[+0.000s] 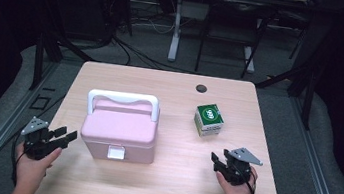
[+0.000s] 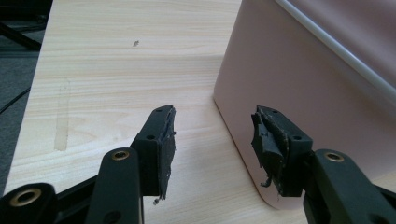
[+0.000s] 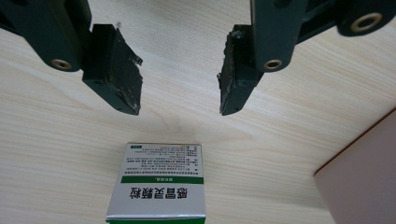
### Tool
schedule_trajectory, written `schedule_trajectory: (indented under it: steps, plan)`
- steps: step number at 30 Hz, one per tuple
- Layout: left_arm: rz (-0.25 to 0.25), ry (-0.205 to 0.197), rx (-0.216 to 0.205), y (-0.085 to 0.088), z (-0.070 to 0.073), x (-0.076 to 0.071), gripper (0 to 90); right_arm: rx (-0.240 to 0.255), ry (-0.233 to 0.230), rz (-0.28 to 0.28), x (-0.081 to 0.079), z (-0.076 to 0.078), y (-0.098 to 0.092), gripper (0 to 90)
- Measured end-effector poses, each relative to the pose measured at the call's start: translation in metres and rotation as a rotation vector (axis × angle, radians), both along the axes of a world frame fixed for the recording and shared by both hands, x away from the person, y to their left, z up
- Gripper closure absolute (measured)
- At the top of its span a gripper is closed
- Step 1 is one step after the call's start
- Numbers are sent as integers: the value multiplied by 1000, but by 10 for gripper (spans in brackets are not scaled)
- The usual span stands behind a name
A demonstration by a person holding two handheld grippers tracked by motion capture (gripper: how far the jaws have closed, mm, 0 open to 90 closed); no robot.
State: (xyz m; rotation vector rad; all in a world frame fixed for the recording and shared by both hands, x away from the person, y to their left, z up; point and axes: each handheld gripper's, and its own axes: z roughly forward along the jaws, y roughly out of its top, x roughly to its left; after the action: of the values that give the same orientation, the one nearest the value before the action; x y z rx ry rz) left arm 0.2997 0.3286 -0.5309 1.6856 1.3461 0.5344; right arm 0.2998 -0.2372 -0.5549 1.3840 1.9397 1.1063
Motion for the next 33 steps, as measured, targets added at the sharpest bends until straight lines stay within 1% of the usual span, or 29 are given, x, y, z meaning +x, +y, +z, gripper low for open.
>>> schedule_trajectory:
  steps: [4,7,8,9,10,11,12,13,15,17,21,22,24,27,28,29,31,32,33]
  plan:
    - [-2,-3,-4,0,1,0,479,-2,2,9,-1,0,1,474]
    - [3,-8,-2,0,2,0,481,-6,-1,5,-1,0,2,472]
    - [2,-12,-9,1,2,-1,489,-5,-8,6,0,0,2,462]
    - [2,-12,-9,1,2,-1,491,-5,-8,6,0,0,2,462]
    - [7,-11,-2,1,2,-2,492,-16,2,-10,0,0,2,464]
    - [7,-11,-2,1,2,-2,497,-16,2,-10,0,0,2,464]
    - [11,-9,-5,1,2,-1,499,0,-4,-5,0,0,3,469]
    - [11,-8,-7,1,2,-2,502,-5,5,-7,-1,1,3,469]
    - [10,-7,-11,1,3,-2,504,-2,1,-6,-1,1,3,469]
    - [11,-9,-12,1,3,-2,508,-12,-3,-15,-2,1,3,458]
    - [8,-8,-3,1,3,-1,521,-11,5,-11,-1,0,4,456]
    - [8,-7,2,1,3,-1,532,-9,7,-2,0,0,4,470]
    - [7,-9,2,1,3,-1,534,-7,8,-1,-1,0,5,473]
    - [12,-9,-4,1,4,-2,542,-6,11,4,-1,1,6,486]
    - [10,-6,-7,1,4,-1,552,7,31,19,-1,1,7,514]
    - [7,-6,-9,1,5,-1,554,18,36,23,0,1,7,518]
    - [1,-7,-10,0,5,-1,562,20,35,28,0,1,7,522]
    - [-1,-8,-8,0,7,-1,570,21,24,27,0,1,9,523]
    - [-1,-8,-8,0,7,-1,572,21,24,27,0,1,9,523]
